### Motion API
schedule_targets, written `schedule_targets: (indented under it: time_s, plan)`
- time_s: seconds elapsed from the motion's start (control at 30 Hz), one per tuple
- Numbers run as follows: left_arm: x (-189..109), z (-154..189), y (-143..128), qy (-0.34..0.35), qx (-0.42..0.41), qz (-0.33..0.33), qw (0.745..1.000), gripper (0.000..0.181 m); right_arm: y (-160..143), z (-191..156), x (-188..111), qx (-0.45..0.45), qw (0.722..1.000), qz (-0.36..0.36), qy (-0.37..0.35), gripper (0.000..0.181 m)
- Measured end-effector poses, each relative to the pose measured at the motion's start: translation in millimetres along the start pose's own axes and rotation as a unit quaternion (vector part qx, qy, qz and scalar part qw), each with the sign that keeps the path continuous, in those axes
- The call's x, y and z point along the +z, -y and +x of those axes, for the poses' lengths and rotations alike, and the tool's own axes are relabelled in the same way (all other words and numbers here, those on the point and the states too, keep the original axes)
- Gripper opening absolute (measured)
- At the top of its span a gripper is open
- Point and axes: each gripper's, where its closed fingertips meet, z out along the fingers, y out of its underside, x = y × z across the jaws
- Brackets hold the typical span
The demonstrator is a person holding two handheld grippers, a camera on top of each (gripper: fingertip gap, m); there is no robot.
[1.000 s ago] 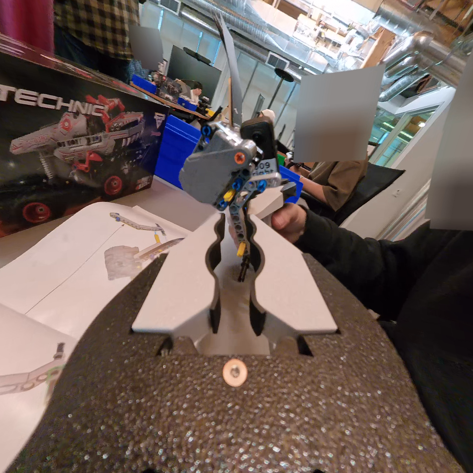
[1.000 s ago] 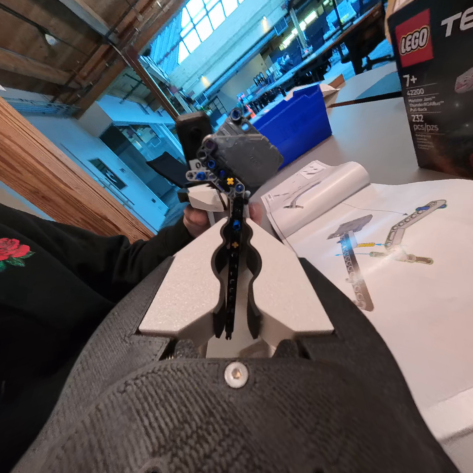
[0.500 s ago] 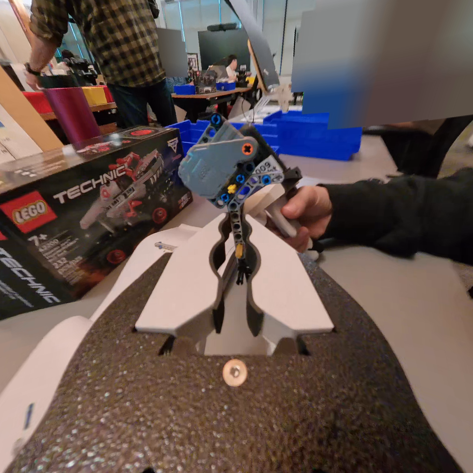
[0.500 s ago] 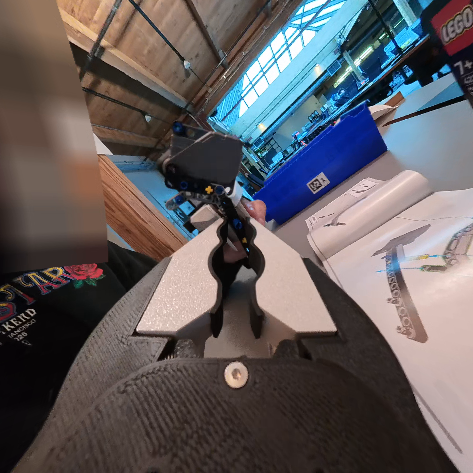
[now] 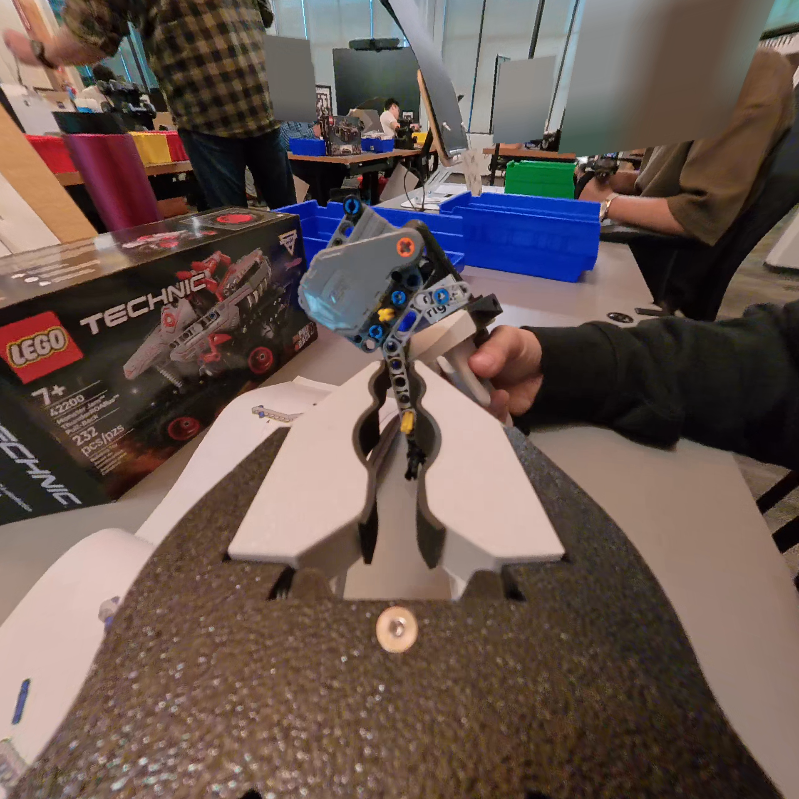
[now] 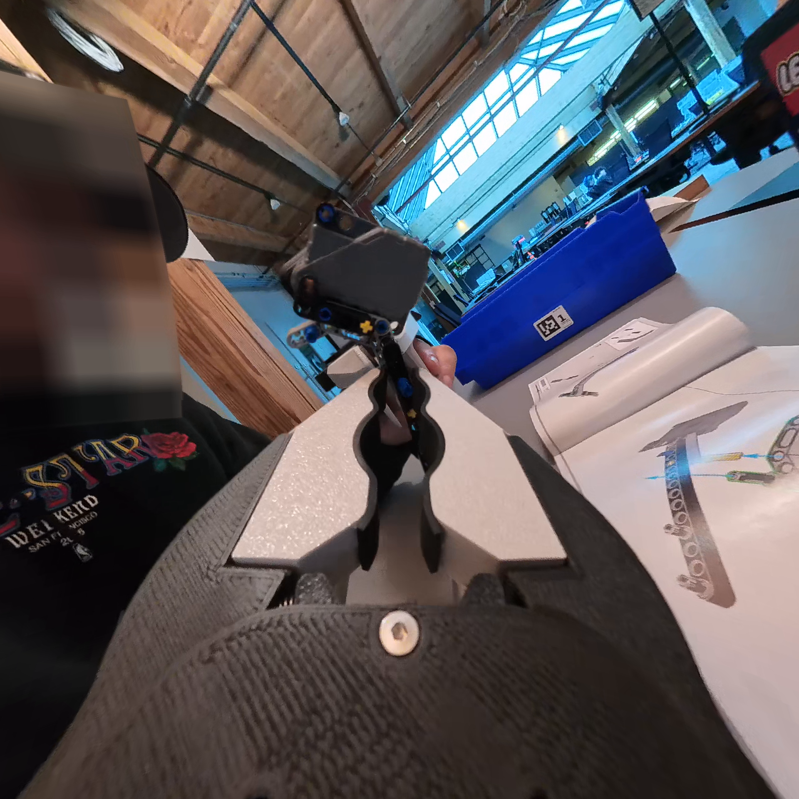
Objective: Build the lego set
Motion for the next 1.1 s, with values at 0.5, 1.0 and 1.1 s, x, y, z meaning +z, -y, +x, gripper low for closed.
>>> schedule_targets:
  time_s: [0.5, 1.0, 1.1]
  plan:
    - [1, -13, -5, -0.099, -0.296, 0.070, 0.947, 0.006, 2, 9, 3, -0.047, 0.996, -0.012, -0.081, 0.006]
    - [6, -17, -13, -0.110, -0.333, 0.089, 0.932, 0.006, -2, 19, -1, -0.021, 0.994, -0.026, -0.108, 0.005]
    - [3, -15, -14, -0.124, -0.325, 0.078, 0.934, 0.006, -6, 18, 0, -0.030, 0.992, -0.044, -0.114, 0.005]
